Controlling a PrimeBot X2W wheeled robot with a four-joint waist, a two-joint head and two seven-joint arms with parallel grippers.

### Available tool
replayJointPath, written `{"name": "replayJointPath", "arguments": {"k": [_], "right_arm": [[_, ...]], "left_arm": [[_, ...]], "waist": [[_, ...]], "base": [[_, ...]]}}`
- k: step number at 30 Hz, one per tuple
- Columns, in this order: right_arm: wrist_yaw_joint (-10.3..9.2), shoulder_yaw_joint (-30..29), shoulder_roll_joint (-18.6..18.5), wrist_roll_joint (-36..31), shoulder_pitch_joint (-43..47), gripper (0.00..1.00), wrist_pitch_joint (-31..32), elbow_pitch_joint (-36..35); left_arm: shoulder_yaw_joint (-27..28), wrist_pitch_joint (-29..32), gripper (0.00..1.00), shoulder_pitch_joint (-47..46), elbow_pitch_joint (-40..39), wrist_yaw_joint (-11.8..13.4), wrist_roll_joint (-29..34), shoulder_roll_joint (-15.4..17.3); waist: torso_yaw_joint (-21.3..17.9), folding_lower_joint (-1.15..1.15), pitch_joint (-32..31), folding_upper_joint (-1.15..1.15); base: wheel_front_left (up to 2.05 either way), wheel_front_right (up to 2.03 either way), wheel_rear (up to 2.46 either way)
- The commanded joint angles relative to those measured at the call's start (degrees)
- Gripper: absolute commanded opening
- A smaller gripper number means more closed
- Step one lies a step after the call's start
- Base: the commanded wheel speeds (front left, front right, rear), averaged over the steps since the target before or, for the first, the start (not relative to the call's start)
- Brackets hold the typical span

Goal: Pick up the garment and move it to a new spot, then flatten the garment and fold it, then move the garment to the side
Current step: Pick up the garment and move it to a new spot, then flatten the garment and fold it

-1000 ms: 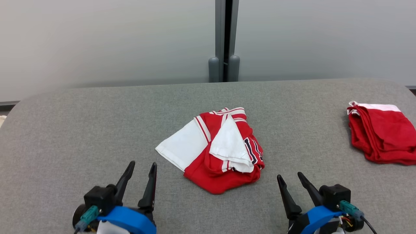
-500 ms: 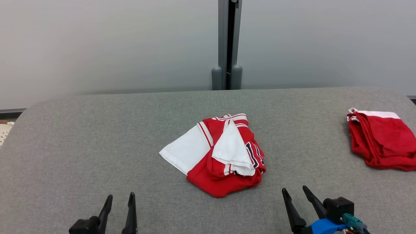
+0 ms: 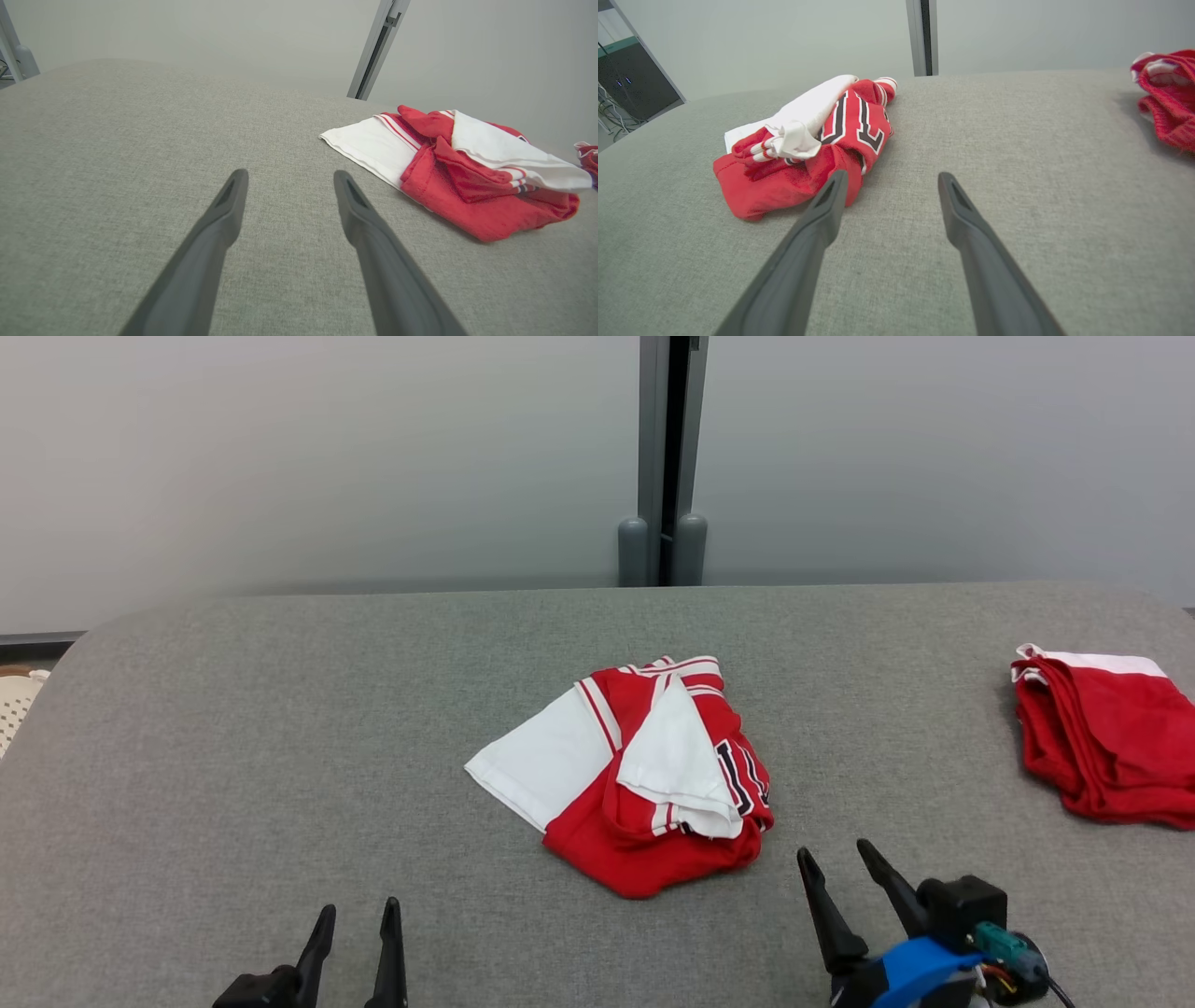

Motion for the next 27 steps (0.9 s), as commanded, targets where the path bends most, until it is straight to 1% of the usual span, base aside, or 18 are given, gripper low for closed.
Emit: {"name": "replayJointPath", "arguments": {"k": [1, 7, 11, 14, 17, 21, 27], "right_arm": [[0.00, 0.65, -0.17, -0.50, -2.24, 1.00, -0.03, -0.79], [0.00, 5.25, -0.17, -2.08, -9.26, 1.00, -0.02, -1.40], [-0.01, 8.27, -0.20, -2.93, -14.63, 1.00, 0.42, 3.82], [-0.01, 9.24, -0.21, -4.82, -17.68, 1.00, 2.68, 8.69], [0.00, 8.82, -0.21, -6.20, -19.87, 1.00, 4.48, 12.84], [0.00, 7.18, -0.18, -9.09, -21.04, 1.00, 4.75, 17.13], [-0.01, 6.80, -0.18, -10.53, -21.85, 1.00, 3.32, 19.73]], "left_arm": [[-0.12, -0.15, 1.00, -0.75, 0.22, -0.08, 0.03, 0.01], [-1.55, -0.15, 1.00, -2.73, 1.46, -0.07, 0.12, -0.36], [-2.82, -0.14, 1.00, -3.80, 2.10, -0.07, -0.46, -0.54], [-3.57, -0.15, 1.00, -4.43, 2.32, -0.07, -0.99, -0.62], [-3.99, -0.15, 1.00, -4.90, 2.48, -0.07, -0.94, -0.67], [-3.85, -0.15, 1.00, -5.58, 2.78, -0.08, -1.21, -0.67], [-3.78, -0.15, 1.00, -6.29, 2.93, -0.07, -1.24, -0.71]], "waist": [[0.40, 0.00, 0.50, 0.00], [2.72, 0.00, 2.94, 0.00], [4.78, 0.00, 4.51, 0.00], [6.05, 0.00, 5.43, 0.00], [7.10, 0.00, 6.62, 0.00], [7.83, 0.00, 7.91, 0.00], [7.70, 0.00, 8.81, 0.00]], "base": [[0.00, 0.00, 0.00], [0.00, 0.00, 0.00], [0.00, 0.00, 0.00], [0.00, 0.00, 0.00], [0.00, 0.00, 0.00], [0.00, 0.00, 0.00], [0.00, 0.00, 0.00]]}}
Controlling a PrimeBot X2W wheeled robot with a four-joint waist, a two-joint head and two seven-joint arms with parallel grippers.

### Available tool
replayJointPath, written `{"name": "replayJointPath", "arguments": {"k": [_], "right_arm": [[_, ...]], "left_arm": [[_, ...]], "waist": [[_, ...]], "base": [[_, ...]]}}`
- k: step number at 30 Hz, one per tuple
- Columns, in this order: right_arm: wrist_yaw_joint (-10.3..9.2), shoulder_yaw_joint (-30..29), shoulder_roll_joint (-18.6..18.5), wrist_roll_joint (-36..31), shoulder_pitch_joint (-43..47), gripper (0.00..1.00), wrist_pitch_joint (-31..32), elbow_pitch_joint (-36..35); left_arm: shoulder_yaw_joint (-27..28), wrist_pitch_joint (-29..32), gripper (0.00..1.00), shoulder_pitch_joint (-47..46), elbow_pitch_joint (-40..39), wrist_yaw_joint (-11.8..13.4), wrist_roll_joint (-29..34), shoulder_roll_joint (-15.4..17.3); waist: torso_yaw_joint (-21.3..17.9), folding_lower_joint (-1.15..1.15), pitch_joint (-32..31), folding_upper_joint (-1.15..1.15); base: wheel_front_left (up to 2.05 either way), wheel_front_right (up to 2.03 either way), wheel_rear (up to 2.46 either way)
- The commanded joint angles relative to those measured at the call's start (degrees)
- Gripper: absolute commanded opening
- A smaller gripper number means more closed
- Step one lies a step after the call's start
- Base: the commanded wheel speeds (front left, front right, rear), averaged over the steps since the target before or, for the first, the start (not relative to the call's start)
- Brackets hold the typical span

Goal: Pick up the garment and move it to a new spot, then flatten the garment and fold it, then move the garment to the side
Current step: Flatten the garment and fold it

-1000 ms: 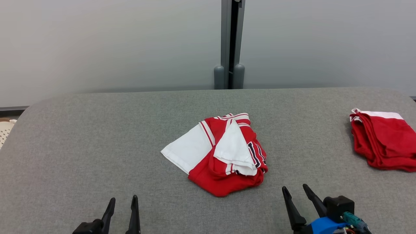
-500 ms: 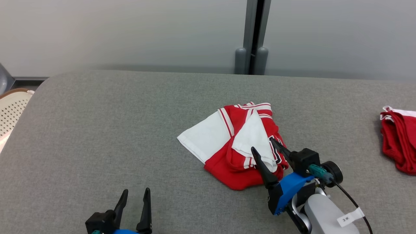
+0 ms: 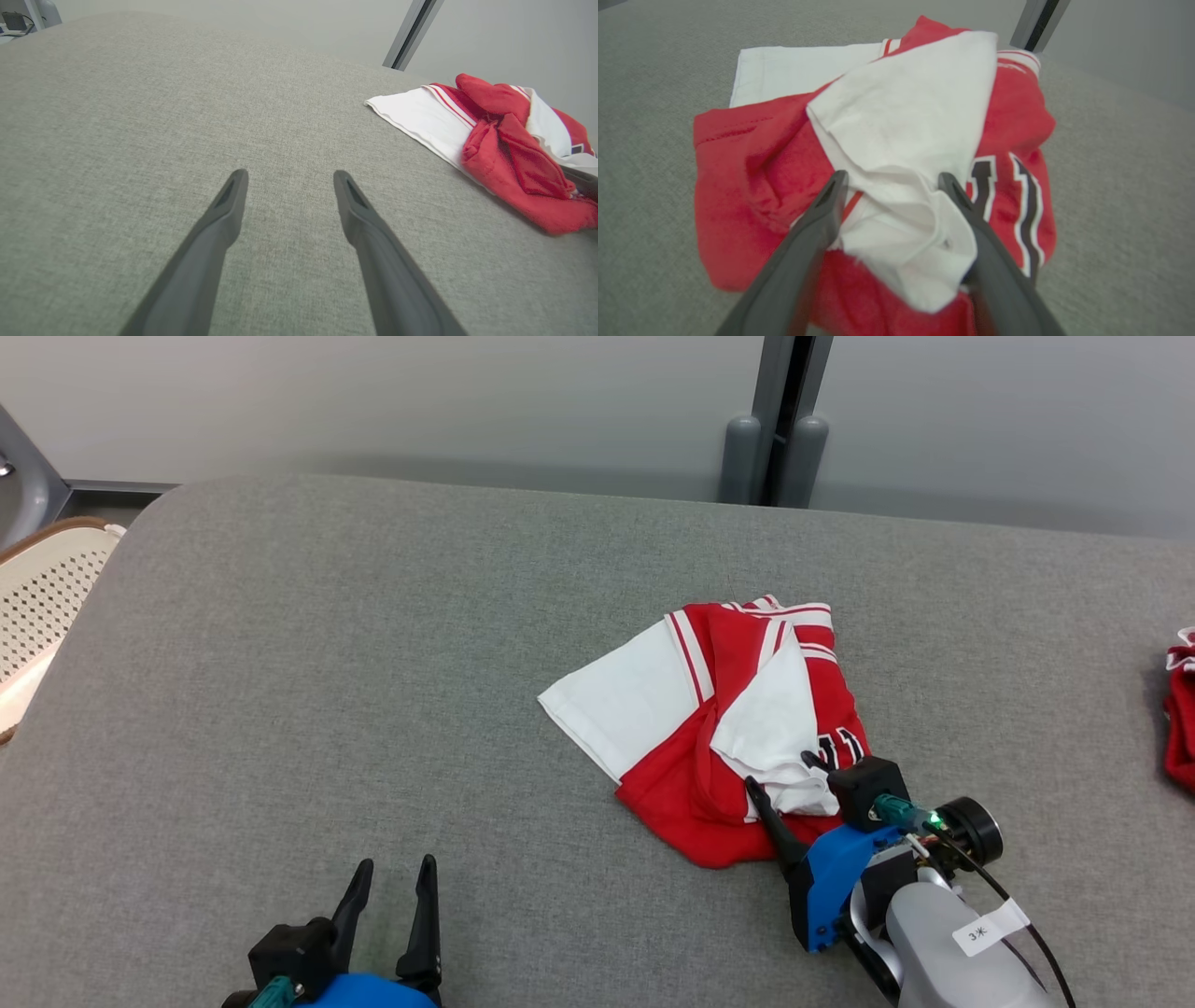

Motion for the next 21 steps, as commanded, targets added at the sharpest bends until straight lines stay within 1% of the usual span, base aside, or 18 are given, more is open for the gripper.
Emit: {"name": "replayJointPath", "arguments": {"k": [1, 2, 3, 4, 13, 18, 21], "right_arm": [[-0.02, 0.15, -0.22, 0.00, -0.68, 0.91, -0.60, 0.61], [-0.02, 0.29, -0.22, 0.14, -0.87, 0.54, -0.87, 0.69], [-0.02, 0.51, -0.22, 0.39, -1.07, 0.34, -1.26, 0.53], [-0.02, 0.72, -0.22, 0.78, -1.18, 0.00, -1.64, 0.31], [-0.02, 1.61, -0.21, 4.01, -1.63, 0.00, -3.50, -2.75], [-0.01, 2.07, -0.20, 8.97, -1.95, 0.00, -3.70, -9.29], [-0.01, 2.62, -0.20, 12.36, -3.58, 0.00, -3.73, -13.16]], "left_arm": [[0.07, -0.15, 1.00, -1.13, 0.11, -0.06, 0.04, -0.06], [-0.07, -0.15, 1.00, -1.24, 0.17, -0.06, 0.05, -0.07], [-0.15, -0.15, 1.00, -1.36, 0.25, -0.06, 0.04, -0.08], [-0.30, -0.15, 1.00, -1.46, 0.28, -0.06, 0.02, -0.08], [-1.13, -0.15, 1.00, -1.25, 0.30, -0.06, -0.24, -0.10], [-1.32, -0.15, 1.00, -0.05, 0.45, -0.06, -0.13, -0.10], [-1.30, -0.15, 1.00, 0.86, 0.70, -0.06, 0.26, -0.10]], "waist": [[-0.22, -0.01, 0.04, 0.00], [-0.34, -0.01, 0.03, 0.00], [-0.45, -0.01, -0.02, 0.00], [-0.56, -0.01, -0.08, 0.00], [-1.40, -0.01, -1.13, 0.00], [-1.96, -0.01, -2.51, 0.00], [-2.24, -0.01, -3.88, 0.00]], "base": [[0.00, 0.00, 0.00], [0.00, 0.00, 0.00], [0.00, 0.00, 0.00], [0.00, 0.00, 0.00], [0.00, 0.00, 0.00], [0.00, 0.00, 0.00], [0.00, 0.00, 0.00]]}}
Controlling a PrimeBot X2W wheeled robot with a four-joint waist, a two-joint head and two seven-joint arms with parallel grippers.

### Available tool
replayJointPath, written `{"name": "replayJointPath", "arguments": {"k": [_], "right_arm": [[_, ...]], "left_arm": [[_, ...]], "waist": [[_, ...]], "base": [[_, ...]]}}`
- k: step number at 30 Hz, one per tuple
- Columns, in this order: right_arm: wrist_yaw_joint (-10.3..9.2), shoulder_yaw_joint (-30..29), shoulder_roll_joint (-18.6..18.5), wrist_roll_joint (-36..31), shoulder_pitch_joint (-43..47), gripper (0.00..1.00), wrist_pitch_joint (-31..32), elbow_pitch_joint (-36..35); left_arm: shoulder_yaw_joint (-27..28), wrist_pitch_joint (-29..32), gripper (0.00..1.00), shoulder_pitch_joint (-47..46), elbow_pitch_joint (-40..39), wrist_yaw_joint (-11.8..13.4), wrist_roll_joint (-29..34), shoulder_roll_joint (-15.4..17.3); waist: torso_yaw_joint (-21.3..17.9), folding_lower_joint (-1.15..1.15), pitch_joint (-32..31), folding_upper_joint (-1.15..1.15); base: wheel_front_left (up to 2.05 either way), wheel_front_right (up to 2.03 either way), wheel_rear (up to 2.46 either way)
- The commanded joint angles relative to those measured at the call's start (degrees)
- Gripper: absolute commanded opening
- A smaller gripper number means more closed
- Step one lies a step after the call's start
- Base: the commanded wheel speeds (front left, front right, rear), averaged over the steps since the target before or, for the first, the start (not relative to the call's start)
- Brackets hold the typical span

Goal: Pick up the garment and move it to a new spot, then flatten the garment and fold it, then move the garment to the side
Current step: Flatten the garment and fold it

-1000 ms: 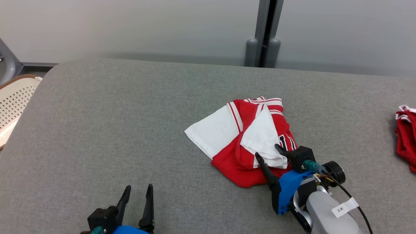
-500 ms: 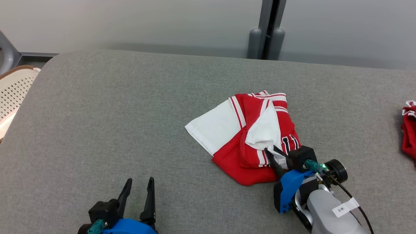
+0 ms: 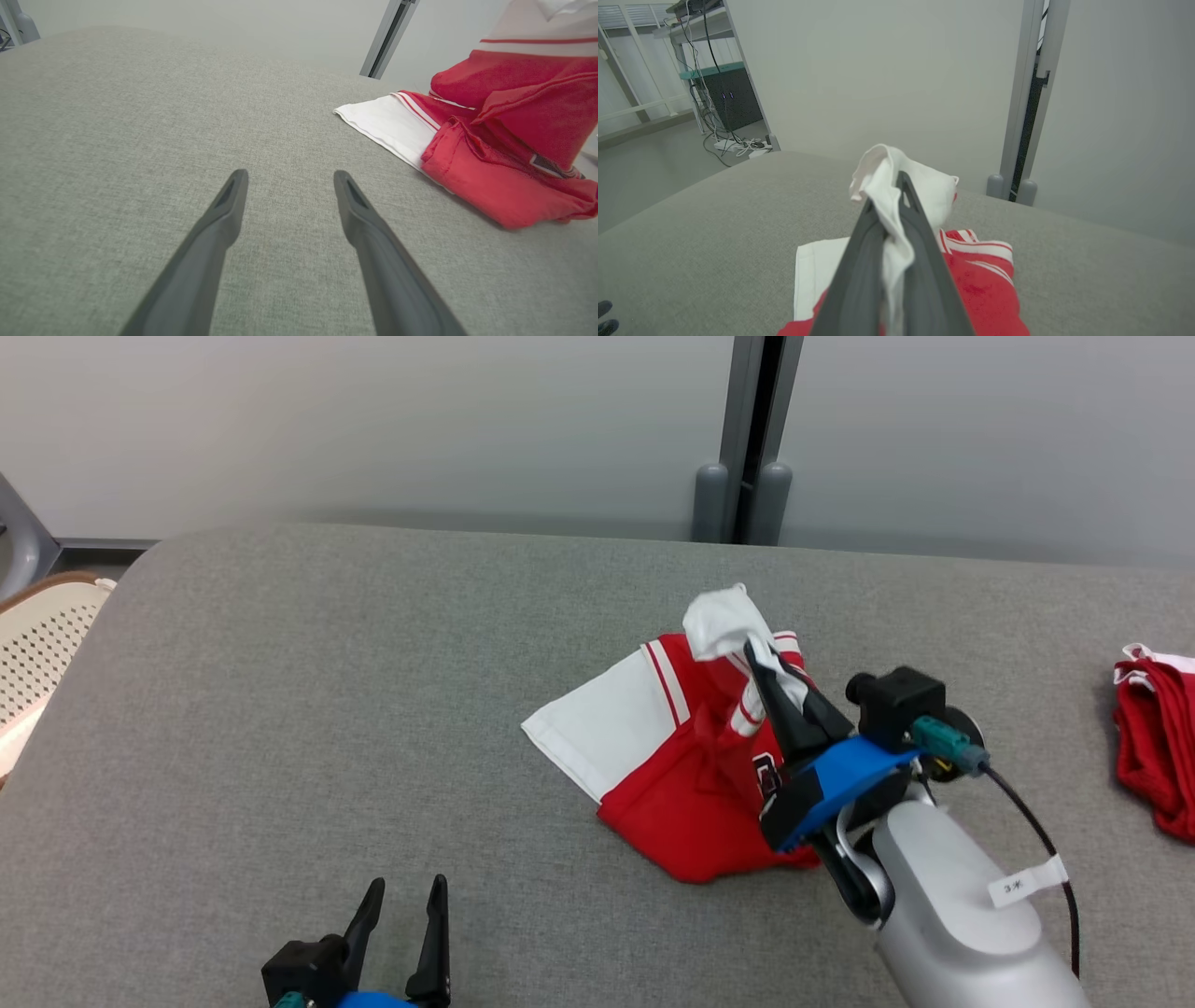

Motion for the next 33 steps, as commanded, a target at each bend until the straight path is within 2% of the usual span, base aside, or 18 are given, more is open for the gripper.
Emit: {"name": "replayJointPath", "arguments": {"k": [1, 6, 11, 15, 17, 20, 24, 28, 29, 30, 31, 33], "right_arm": [[0.00, 0.57, -0.17, 1.25, -2.16, 0.00, -0.29, -1.34], [0.00, 4.30, -0.14, 6.14, -7.58, 0.00, -0.30, -4.95], [0.00, 7.98, -0.12, 12.06, -14.43, 0.00, -0.29, -4.90], [0.00, 7.74, -0.12, 16.82, -21.08, 0.00, -0.31, -6.61], [-0.01, 4.34, -0.28, 19.44, -24.12, 0.00, -0.31, -7.46], [0.00, -2.88, -0.20, 17.21, -27.28, 0.00, -0.28, -7.33], [0.00, -15.29, -0.25, 9.01, -24.45, 0.00, -0.26, -3.48], [0.00, -26.16, -0.69, -1.23, -15.62, 0.00, -0.26, 2.15], [0.00, -28.54, -1.48, -3.61, -12.81, 0.12, -0.26, 3.82], [-0.01, -31.25, -1.93, -5.46, -9.86, 0.46, -0.27, 5.61], [0.00, -33.77, -2.28, -7.57, -7.13, 1.00, -0.28, 7.29], [0.00, -38.33, -2.48, -10.81, -2.87, 1.00, -0.31, 8.35]], "left_arm": [[-0.12, -0.15, 1.00, 0.51, 0.17, -0.06, 0.42, -0.05], [-0.91, -0.15, 1.00, 1.20, 0.25, -0.06, 0.09, -0.05], [-2.86, -0.15, 1.00, 1.13, 0.23, -0.06, -0.63, -0.05], [-3.73, -0.15, 1.00, 1.67, 0.69, -0.06, -0.97, -0.02], [-3.93, -0.15, 1.00, 1.79, 0.95, -0.06, -0.99, -0.04], [-3.66, -0.15, 1.00, 2.20, 1.21, -0.06, -1.00, -0.05], [-2.57, -0.15, 1.00, 2.67, 0.78, -0.06, -0.92, -0.05], [-1.54, -0.15, 1.00, 2.83, 0.22, -0.06, -0.91, -0.07], [-1.44, -0.14, 1.00, 2.61, 0.12, -0.06, -0.94, -0.07], [-1.37, -0.15, 1.00, 2.31, -0.04, -0.06, -0.95, -0.05], [-1.36, -0.14, 1.00, 1.91, -0.16, -0.06, -0.88, -0.05], [-1.33, -0.15, 1.00, 1.13, -0.42, -0.06, -0.64, -0.06]], "waist": [[-0.35, 0.00, -0.80, 0.00], [0.64, 0.00, -2.74, 0.00], [3.33, 0.00, -3.50, 0.00], [5.58, 0.00, -3.38, 0.00], [6.56, 0.00, -3.32, 0.00], [7.48, 0.00, -3.22, 0.00], [7.11, 0.00, -3.02, 0.00], [5.29, 0.00, -2.46, 0.00], [4.77, 0.00, -2.19, 0.00], [4.23, 0.00, -1.93, 0.00], [3.64, 0.00, -1.56, 0.00], [2.50, 0.00, -0.86, 0.00]], "base": [[0.00, 0.00, 0.00], [0.00, 0.00, 0.00], [0.00, 0.00, 0.00], [0.00, 0.00, 0.00], [0.00, 0.00, 0.00], [0.00, 0.00, 0.00], [0.00, 0.00, 0.00], [0.00, 0.00, 0.00], [0.00, 0.00, 0.00], [0.00, 0.00, 0.00], [0.00, 0.00, 0.00], [0.00, 0.00, 0.00]]}}
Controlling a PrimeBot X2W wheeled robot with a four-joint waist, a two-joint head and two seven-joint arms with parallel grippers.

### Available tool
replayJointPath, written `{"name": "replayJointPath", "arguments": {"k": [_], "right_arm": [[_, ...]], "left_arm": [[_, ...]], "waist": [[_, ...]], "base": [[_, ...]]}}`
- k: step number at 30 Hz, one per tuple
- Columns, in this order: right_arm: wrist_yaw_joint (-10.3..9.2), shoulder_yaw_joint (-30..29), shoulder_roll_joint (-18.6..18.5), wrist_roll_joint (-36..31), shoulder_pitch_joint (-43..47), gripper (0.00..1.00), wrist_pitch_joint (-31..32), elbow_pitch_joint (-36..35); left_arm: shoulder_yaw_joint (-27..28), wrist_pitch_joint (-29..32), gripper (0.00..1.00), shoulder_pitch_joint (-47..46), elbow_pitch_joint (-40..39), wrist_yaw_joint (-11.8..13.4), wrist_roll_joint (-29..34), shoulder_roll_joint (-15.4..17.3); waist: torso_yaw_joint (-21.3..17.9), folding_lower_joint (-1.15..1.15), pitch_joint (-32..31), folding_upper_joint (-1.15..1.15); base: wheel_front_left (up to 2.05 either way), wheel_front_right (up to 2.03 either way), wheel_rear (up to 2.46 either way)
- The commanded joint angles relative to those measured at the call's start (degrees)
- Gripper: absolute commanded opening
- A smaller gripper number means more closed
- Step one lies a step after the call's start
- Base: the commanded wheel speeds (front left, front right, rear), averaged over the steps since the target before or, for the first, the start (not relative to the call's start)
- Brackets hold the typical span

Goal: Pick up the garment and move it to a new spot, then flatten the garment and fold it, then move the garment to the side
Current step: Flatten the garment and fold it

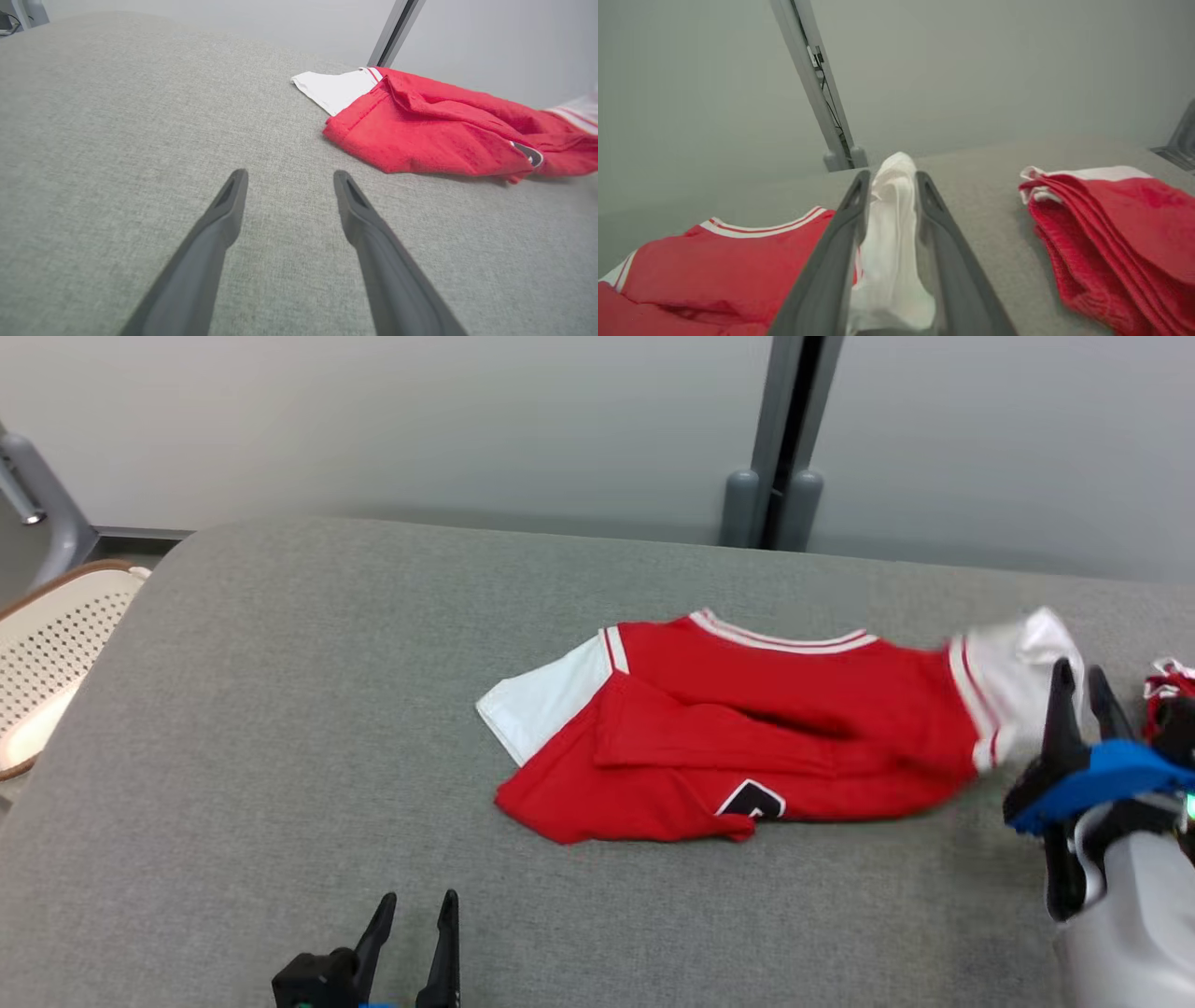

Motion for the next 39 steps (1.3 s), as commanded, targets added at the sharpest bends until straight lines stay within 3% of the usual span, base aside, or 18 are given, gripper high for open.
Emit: {"name": "replayJointPath", "arguments": {"k": [1, 6, 14, 21, 29, 39], "right_arm": [[0.01, -2.04, 0.30, -1.85, 2.16, 1.00, -0.30, -0.44], [0.00, -5.36, 1.74, -5.29, 8.85, 1.00, -0.29, -3.59], [0.00, 4.13, 2.27, -1.45, 14.61, 1.00, -0.26, -10.57], [0.00, 9.67, 2.31, 1.81, 17.14, 1.00, -0.25, -13.62], [0.00, 13.26, 2.31, 4.04, 16.99, 1.00, -0.26, -14.59], [0.00, 14.49, 2.31, 5.38, 16.78, 1.00, -0.25, -15.03]], "left_arm": [[0.11, -0.14, 1.00, -1.52, -0.33, -0.06, 0.54, -0.02], [0.52, -0.15, 1.00, -2.67, -0.48, -0.06, 1.00, -0.03], [-0.94, -0.15, 1.00, -4.40, -1.45, -0.06, -0.25, -0.03], [-4.91, -0.15, 1.00, -11.22, -1.46, -0.06, -4.03, -0.05], [-10.05, -0.15, 1.00, -22.67, 9.23, -0.06, -8.63, 0.12], [-11.83, -0.15, 1.00, -26.42, 17.75, -0.06, -12.90, 0.74]], "waist": [[-0.85, 0.00, 0.40, 0.00], [-3.53, 0.00, 1.17, 0.00], [-5.56, 0.00, 1.27, 0.00], [-7.27, 0.00, 3.97, 0.00], [-11.12, 0.00, 7.99, 0.00], [-13.82, 0.00, 9.80, 0.00]], "base": [[0.00, 0.00, 0.00], [0.00, 0.00, 0.00], [0.00, 0.00, 0.00], [0.00, 0.00, 0.00], [0.00, 0.00, 0.00], [0.00, 0.00, 0.00]]}}
